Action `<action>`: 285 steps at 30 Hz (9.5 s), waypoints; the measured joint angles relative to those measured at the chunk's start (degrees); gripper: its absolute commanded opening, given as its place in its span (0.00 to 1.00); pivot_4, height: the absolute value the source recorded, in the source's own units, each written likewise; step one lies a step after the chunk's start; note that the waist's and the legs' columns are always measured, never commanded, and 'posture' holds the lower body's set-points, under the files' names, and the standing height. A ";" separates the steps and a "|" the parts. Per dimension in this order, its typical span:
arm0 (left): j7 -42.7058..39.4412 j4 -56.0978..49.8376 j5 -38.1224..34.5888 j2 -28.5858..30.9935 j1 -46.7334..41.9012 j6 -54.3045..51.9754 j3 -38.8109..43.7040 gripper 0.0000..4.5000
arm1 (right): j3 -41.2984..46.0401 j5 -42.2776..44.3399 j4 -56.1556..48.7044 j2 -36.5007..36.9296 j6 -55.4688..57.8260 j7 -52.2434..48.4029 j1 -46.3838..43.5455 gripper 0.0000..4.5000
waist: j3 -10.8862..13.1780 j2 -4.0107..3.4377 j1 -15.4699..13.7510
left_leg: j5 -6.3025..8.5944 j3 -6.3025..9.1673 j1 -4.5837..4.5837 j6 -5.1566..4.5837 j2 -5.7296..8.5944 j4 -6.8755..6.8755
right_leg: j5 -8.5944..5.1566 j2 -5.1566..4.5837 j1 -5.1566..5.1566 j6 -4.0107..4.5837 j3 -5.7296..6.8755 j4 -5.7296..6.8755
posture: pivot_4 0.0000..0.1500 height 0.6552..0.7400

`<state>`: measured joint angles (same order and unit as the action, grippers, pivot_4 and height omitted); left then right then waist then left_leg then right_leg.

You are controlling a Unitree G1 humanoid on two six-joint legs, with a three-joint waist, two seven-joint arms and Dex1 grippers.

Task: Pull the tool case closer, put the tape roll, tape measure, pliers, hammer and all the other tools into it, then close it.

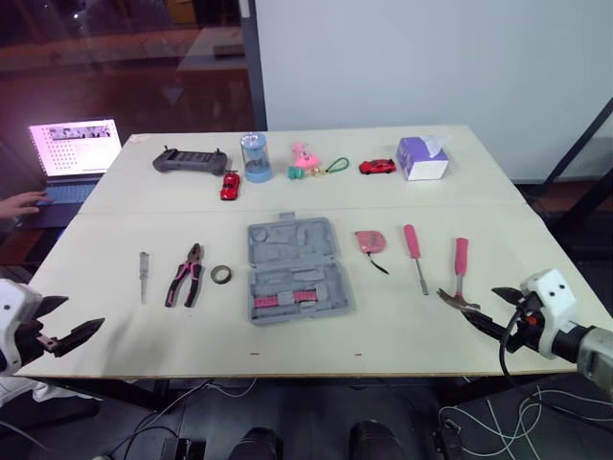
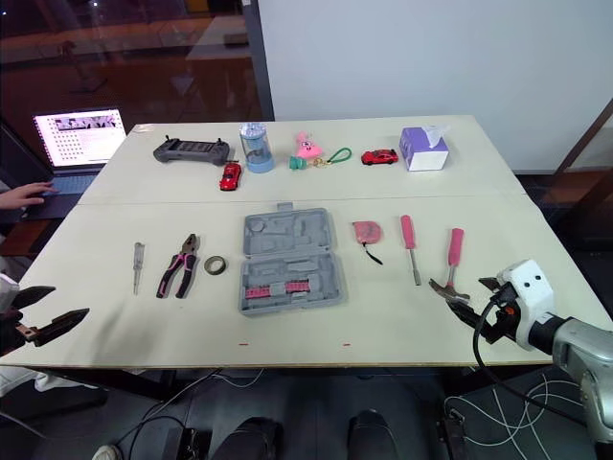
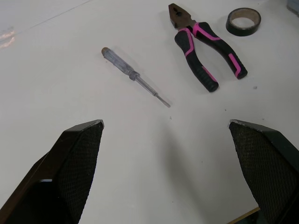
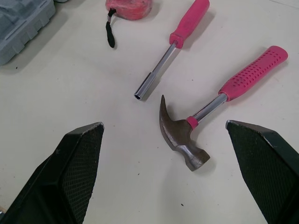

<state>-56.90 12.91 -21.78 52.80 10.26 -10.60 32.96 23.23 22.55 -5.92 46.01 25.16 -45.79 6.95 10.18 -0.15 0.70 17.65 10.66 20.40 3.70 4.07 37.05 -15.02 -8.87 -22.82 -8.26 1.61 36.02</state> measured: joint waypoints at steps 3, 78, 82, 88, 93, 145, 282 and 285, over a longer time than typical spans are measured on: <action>-0.03 0.01 0.11 0.03 -0.16 0.01 -0.01 1.00 | 0.00 0.31 -0.73 -0.04 0.80 0.31 -0.10 0.99 | 0.00 0.00 0.00 | 0.00 0.00 0.00 0.00 0.00 0.00 | 0.00 0.00 0.00 0.00 0.00 0.00 | 1.00 1.00; 8.01 8.40 20.95 -23.85 -32.43 -1.45 -39.08 0.01 | -45.23 -35.95 25.44 -22.61 -1.03 -6.61 -44.17 0.01 | -0.27 0.05 1.89 | -0.34 -0.30 0.04 0.61 0.10 0.07 | 0.11 0.07 -0.50 -0.05 -0.70 0.28 | 1.00 1.00; 7.95 3.14 19.96 -23.56 -29.03 -4.49 -38.99 0.01 | -45.58 -35.94 17.47 -20.98 3.69 -7.50 -39.93 0.01 | -0.46 0.09 1.75 | -0.31 -0.33 0.03 0.56 0.10 0.08 | 0.11 0.08 -0.48 -0.07 -0.73 0.29 | 1.00 1.00; 8.46 -3.10 19.45 -23.60 -25.30 -8.37 -38.79 0.01 | -45.65 -35.80 11.09 -19.55 8.55 -7.51 -36.64 0.01 | -0.54 0.10 1.65 | -0.28 -0.38 0.02 0.51 0.10 0.08 | 0.11 0.08 -0.49 -0.07 -0.78 0.26 | 1.00 1.00; 8.46 -8.75 18.72 -23.45 -21.22 -10.51 -38.83 0.01 | -46.13 -35.64 5.66 -17.77 12.10 -8.08 -33.91 0.01 | -0.58 0.12 1.45 | -0.25 -0.42 0.02 0.45 0.10 0.08 | 0.11 0.08 -0.48 -0.07 -0.80 0.23 | 1.00 1.00; 3.21 -0.85 0.35 -5.06 4.75 -5.80 6.84 0.97 | 2.35 -6.68 -2.54 0.30 5.46 -11.34 -2.57 1.00 | -0.73 0.48 -0.01 | 0.19 -0.88 -0.03 -0.30 -0.04 0.05 | 0.11 0.14 -0.52 -0.11 -1.05 0.10 | 1.00 1.00; -27.02 56.62 32.34 -24.11 -70.02 25.11 -44.87 0.80 | -36.00 -7.86 -12.88 -15.89 19.85 11.61 -32.94 1.00 | -0.58 0.89 1.94 | -0.09 -0.88 0.23 0.17 0.08 0.30 | 0.27 0.18 -0.74 -0.36 -1.15 0.20 | 1.00 1.00; -26.89 56.18 31.68 -23.20 -70.11 24.61 -43.75 0.80 | -36.00 -7.86 -12.88 -15.90 19.81 11.61 -32.93 1.00 | -0.58 0.89 1.94 | -0.09 -0.88 0.23 0.17 0.08 0.29 | 0.27 0.18 -0.74 -0.36 -1.15 0.20 | 1.00 1.00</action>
<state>-83.79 69.09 9.90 29.59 -59.85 14.01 -10.79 -12.77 14.69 -18.80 30.11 44.97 -34.17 -25.98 9.60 0.74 2.64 17.56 9.79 20.62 3.87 4.15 37.34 -14.74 -8.69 -23.56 -8.62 0.46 36.23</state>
